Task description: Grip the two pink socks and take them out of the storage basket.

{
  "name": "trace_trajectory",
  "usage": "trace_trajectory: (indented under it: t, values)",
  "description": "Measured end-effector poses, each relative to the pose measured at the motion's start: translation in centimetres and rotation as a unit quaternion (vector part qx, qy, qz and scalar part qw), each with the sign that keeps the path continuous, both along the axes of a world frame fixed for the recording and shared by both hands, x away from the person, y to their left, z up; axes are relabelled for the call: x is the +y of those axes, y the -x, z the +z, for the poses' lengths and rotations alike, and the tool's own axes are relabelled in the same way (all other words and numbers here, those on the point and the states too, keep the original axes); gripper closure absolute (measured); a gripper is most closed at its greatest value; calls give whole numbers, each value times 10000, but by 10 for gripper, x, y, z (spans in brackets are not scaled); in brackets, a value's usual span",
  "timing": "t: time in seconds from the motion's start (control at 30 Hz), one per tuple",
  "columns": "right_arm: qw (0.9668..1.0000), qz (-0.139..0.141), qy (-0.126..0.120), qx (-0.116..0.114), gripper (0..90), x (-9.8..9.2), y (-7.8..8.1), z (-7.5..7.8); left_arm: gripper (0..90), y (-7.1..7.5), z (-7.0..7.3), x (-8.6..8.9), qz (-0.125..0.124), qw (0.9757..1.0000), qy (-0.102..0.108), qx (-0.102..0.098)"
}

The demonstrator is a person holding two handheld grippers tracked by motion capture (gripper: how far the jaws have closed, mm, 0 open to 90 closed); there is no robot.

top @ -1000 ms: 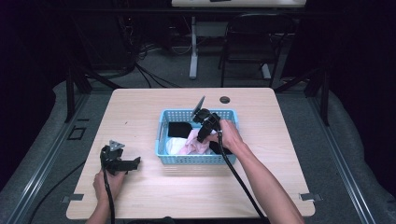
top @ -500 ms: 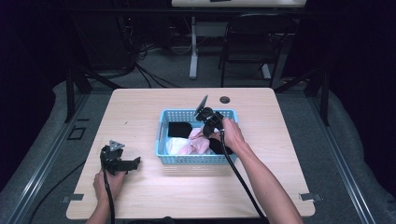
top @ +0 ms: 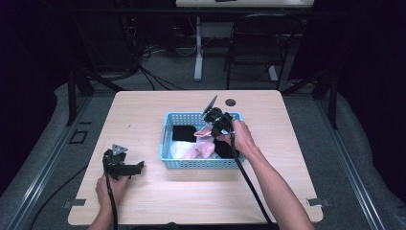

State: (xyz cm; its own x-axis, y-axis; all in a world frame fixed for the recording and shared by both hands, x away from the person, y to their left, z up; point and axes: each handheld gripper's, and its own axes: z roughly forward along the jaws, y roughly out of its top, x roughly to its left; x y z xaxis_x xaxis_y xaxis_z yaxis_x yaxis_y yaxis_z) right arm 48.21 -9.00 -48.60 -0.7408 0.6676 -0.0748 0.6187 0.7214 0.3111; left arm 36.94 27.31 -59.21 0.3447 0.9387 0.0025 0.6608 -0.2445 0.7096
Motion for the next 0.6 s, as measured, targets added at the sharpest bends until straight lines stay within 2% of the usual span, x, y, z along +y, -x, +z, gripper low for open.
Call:
trace_trajectory:
  t: [0.13,0.23,0.6]
  values:
    - [9998,-23,-210,-12,818,-5,4,6,4,0,0,0,-2,10000,-4,9]
    - [9999,46,-116,-10,818,-8,5,11,3,0,0,0,-2,10000,-4,9]
    - [9996,29,-279,-59,817,-20,12,29,3,0,0,0,11,10000,8,1]
